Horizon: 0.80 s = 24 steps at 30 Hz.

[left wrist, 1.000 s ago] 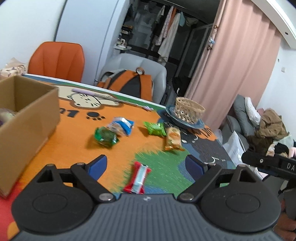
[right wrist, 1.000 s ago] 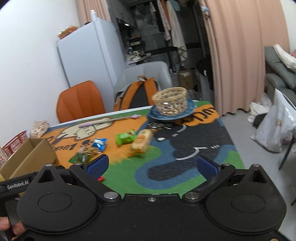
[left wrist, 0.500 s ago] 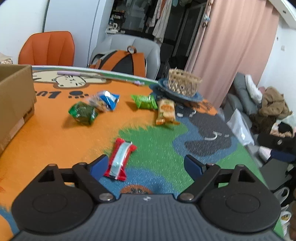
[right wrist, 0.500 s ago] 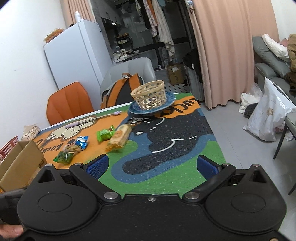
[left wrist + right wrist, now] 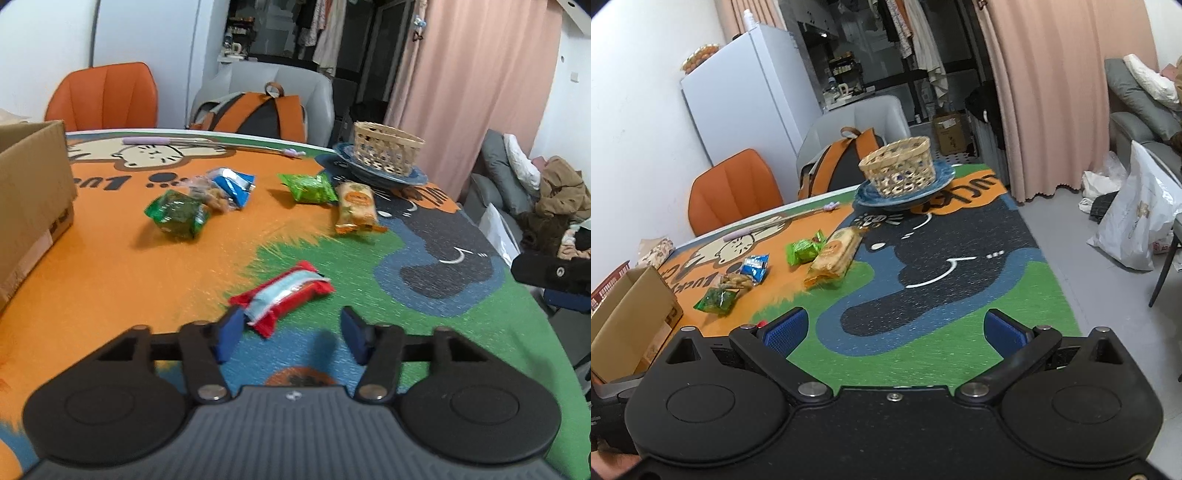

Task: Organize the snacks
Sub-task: 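Grasp red-white candy bar with left tool while right tool grasps cream cake pack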

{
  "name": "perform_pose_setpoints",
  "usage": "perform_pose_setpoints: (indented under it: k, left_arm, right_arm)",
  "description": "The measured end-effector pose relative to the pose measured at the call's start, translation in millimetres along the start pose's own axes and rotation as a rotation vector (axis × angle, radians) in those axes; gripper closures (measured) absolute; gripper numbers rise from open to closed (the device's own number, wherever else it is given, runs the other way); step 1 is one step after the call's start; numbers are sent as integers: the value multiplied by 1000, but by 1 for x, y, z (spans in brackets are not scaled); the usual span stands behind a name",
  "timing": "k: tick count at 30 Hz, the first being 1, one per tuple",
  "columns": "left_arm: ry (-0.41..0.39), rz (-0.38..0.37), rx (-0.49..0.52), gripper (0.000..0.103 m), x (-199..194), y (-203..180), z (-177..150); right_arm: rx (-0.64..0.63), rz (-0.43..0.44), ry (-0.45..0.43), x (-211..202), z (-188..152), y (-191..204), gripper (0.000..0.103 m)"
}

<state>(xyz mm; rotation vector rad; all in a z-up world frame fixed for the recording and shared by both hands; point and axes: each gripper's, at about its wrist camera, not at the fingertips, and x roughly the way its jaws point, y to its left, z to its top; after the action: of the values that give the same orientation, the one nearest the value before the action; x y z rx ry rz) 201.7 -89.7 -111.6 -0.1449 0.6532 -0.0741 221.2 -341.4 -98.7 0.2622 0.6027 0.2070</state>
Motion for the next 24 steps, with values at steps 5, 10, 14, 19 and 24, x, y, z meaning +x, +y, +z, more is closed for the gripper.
perform_pose_setpoints:
  k: [5, 10, 14, 19, 24]
  left_arm:
    - [2, -11, -49, 88, 2, 19, 7]
    - [12, -8, -74, 84, 0, 27, 12]
    - [21, -22, -62, 46, -2, 27, 16]
    - [-18, -7, -9, 28, 3, 19, 20]
    - [5, 26, 32, 33, 22, 10, 26]
  right_arm:
    - [-2, 25, 24, 16, 1, 10, 0]
    - [-17, 40, 28, 31, 7, 21, 0]
    - [-19, 53, 35, 41, 11, 25, 0]
    - [-3, 52, 60, 53, 10, 25, 0]
    - [2, 50, 60, 59, 12, 23, 0]
